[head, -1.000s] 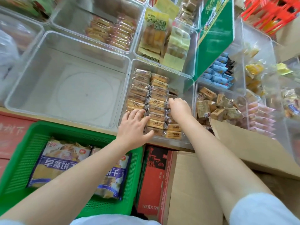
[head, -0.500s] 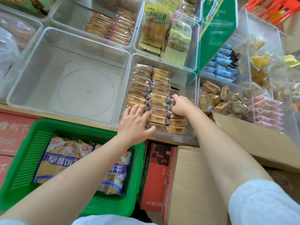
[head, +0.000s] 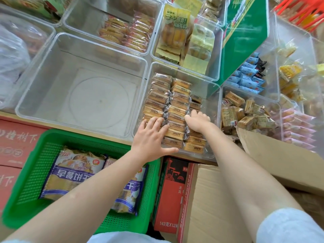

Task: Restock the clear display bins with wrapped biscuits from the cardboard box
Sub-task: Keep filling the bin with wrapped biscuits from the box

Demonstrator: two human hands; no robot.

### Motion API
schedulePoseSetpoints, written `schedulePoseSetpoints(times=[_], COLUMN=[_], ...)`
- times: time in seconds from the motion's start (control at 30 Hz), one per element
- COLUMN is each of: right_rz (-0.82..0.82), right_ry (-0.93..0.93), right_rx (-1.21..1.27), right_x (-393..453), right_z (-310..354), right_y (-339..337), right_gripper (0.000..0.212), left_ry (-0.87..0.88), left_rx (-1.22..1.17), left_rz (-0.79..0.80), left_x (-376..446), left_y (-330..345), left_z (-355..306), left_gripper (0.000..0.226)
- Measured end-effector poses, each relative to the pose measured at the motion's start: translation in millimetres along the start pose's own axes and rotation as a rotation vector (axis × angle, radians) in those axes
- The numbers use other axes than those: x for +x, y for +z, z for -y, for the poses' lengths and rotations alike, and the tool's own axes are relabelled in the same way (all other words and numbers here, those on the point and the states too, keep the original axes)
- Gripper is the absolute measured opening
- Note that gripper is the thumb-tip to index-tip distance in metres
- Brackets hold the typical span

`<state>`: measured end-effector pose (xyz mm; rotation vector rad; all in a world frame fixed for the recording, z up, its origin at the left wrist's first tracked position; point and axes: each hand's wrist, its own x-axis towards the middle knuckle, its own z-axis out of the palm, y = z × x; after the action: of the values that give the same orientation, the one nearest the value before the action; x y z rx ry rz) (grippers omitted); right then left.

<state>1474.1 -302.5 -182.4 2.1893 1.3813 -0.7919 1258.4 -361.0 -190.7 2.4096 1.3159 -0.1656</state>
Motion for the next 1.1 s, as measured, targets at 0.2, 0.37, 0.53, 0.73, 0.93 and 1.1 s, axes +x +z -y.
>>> schedulePoseSetpoints(times=[0.2,0.37,0.53,0.73,0.93,1.1], right_rz=[-0.095,-0.094,-0.510,-0.827,-0.398,-0.153], right_ry=[0.044,-0.160,-0.451,-0.148,-0.019,0.012], right_rx=[0.099,0.219,0.542,0.804,0.546,0.513], right_x=[-17.4,-92.0,-208.4,-281.5,-279.8,-251.7], right_z=[14.1,7.2,-68.0,-171.9,-212.8,-215.0], right_y=[13.3,-19.4,-23.6,20.3,81.0,100.7], right_gripper=[0.066,0.040,0.026,0.025,0.027,0.035], left_ry=[-0.013,-0.036,-0.068,0.110,0.068,0.054], left_rx=[0.026,-0.037,-0.220,-0.912,-1.035,-1.113], left_rz=[0.004,0.040,-0.062,0.040,0.224,0.246], left_x=[1.7,-0.9,-18.0,-84.7,-105.8,-105.9], left_y=[0.2,-4.4,-20.6,-40.5,-20.4,-20.5], left_z=[-0.2,0.9,-43.6,-184.5,-220.4,-204.8], left_gripper=[0.107,0.105,0.053,0.062,0.109,0.103])
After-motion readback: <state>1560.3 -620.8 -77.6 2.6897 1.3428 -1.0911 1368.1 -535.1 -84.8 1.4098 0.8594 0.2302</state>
